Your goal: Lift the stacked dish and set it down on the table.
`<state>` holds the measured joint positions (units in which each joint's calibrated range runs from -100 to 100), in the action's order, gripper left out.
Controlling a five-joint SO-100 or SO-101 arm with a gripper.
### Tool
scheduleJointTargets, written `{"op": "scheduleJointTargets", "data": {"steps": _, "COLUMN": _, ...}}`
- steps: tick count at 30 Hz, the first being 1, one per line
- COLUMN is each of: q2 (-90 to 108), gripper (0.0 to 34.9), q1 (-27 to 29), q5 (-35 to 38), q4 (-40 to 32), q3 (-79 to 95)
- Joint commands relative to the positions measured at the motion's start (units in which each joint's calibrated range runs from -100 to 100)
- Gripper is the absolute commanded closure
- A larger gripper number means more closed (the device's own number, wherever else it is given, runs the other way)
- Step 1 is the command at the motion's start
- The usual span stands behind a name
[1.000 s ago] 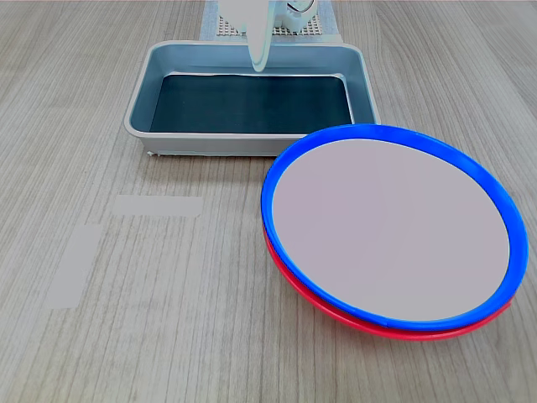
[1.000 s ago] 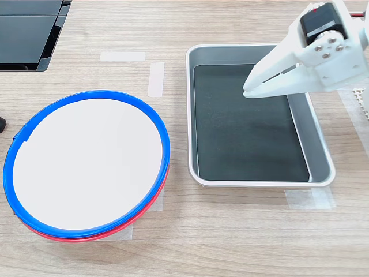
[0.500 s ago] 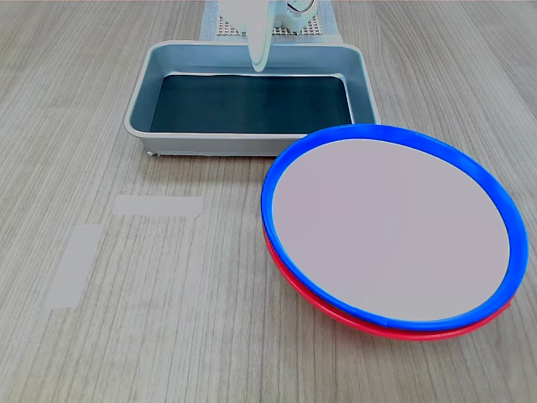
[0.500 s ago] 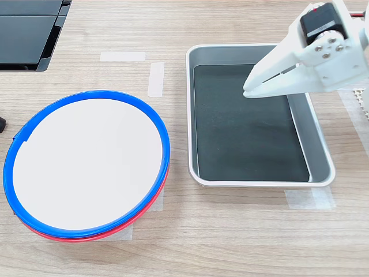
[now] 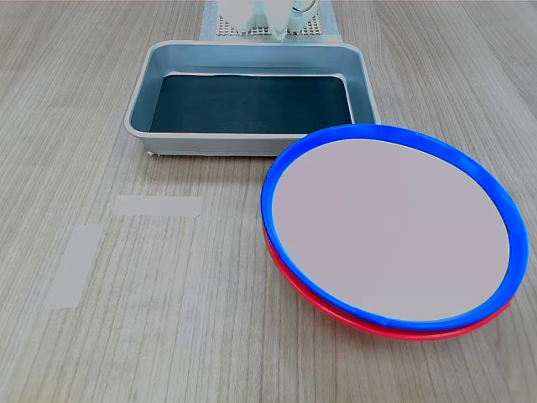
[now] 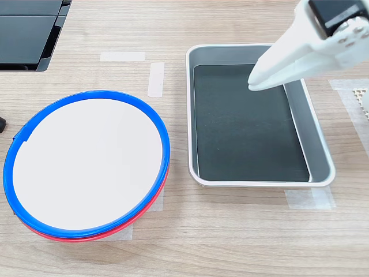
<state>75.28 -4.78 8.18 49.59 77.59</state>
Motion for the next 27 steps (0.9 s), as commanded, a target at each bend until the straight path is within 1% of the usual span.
{"op": "scheduleJointTargets", "data": {"steps": 1, "q2": -10.0, "gripper": 31.7, "q1": -0.7, "q5": 0.6, "q4": 2.4, "q3": -12.5}}
{"op": "scheduleJointTargets", "data": {"steps": 6, "q2": -26.0, "gripper": 28.2, "q1": -1.8, "q5": 1.4, "q4": 5.0, "q3": -25.4}}
{"op": "scheduleJointTargets", "data": {"steps": 9, "q2": -33.3, "gripper": 27.4, "q1": -2.1, "q5": 2.8, "q4": 5.4, "q3": -30.0}}
{"op": "scheduleJointTargets", "data": {"steps": 10, "q2": -35.4, "gripper": 26.2, "q1": -2.3, "q5": 3.4, "q4": 4.8, "q3": -31.1}}
{"op": "scheduleJointTargets", "data": {"steps": 12, "q2": -38.9, "gripper": 22.5, "q1": -2.4, "q5": 4.3, "q4": 3.2, "q3": -32.6}}
{"op": "scheduleJointTargets", "data": {"steps": 15, "q2": -43.0, "gripper": 19.1, "q1": -2.6, "q5": 5.5, "q4": 1.2, "q3": -34.1}}
{"op": "scheduleJointTargets", "data": {"steps": 18, "q2": -46.4, "gripper": 17.4, "q1": -3.0, "q5": 6.3, "q4": -0.1, "q3": -35.1}}
{"op": "scheduleJointTargets", "data": {"steps": 27, "q2": -57.0, "gripper": 16.9, "q1": -5.3, "q5": 6.3, "q4": -9.0, "q3": -38.2}}
